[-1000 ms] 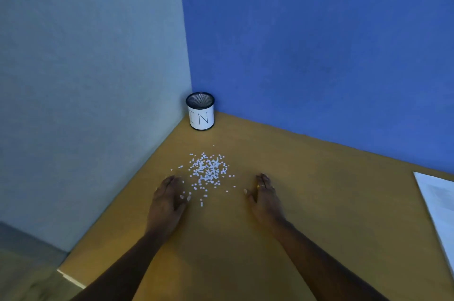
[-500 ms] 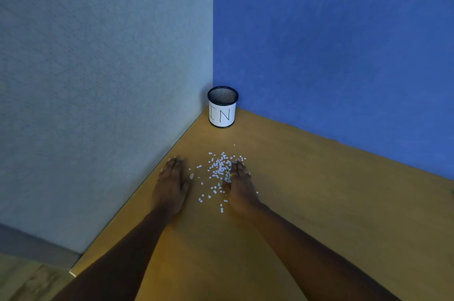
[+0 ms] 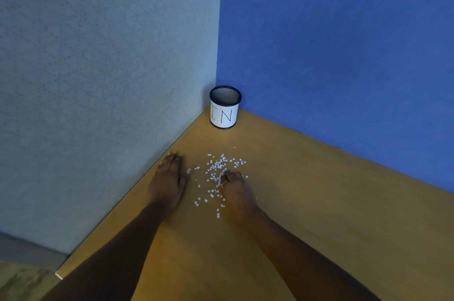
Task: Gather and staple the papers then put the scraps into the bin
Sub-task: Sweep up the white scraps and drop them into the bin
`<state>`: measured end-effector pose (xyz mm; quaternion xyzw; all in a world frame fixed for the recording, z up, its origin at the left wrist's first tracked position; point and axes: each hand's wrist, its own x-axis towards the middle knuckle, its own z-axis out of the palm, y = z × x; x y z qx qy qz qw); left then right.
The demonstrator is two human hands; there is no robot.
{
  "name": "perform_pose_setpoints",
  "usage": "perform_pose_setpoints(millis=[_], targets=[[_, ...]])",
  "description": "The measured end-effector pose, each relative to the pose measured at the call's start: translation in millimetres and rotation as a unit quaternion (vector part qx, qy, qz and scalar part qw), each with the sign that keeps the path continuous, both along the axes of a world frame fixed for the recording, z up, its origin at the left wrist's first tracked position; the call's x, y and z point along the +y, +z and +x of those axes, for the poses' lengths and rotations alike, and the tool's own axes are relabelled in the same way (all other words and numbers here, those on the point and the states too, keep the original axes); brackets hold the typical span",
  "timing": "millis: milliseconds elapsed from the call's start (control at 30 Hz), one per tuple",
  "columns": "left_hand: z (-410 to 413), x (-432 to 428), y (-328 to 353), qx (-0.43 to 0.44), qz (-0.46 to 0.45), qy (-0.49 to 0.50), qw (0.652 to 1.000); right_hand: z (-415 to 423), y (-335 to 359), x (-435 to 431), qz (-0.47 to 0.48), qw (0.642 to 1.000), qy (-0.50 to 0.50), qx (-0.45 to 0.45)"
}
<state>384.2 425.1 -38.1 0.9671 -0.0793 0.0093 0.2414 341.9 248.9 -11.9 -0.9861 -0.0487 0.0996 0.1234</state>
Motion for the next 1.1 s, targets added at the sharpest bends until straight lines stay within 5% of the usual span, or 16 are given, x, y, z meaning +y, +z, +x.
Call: perform_pose_setpoints(millis=[233,500,667,867,1100], targets=[[1.7,-0.5,-5.7,-0.011,0.020,-0.004,1.000,6.7,3.1,-8.6,0.036,0.999,-0.007,0.001],[1.9,-1.2,-6.4,-0.003,0.019,0.013,1.000,13.4,1.8,-15.9,0.239,0.947,-0.212,-0.030],[2.4,-1.2,-8.0,-0.003,0.019,0.021,1.000,20.0,-4.0,-24.3,0.420,0.845,-0.331,0.000],[3.9,-1.9,-8.1,-0.008,0.016,0.025,1.000,33.5,15.3,-26.4,0.647,0.626,-0.423,0.105],[5.3,-1.8,-8.9,-0.005,0.015,0.029,0.999,83.4,61.3,-28.2,0.696,0.600,-0.390,0.062]])
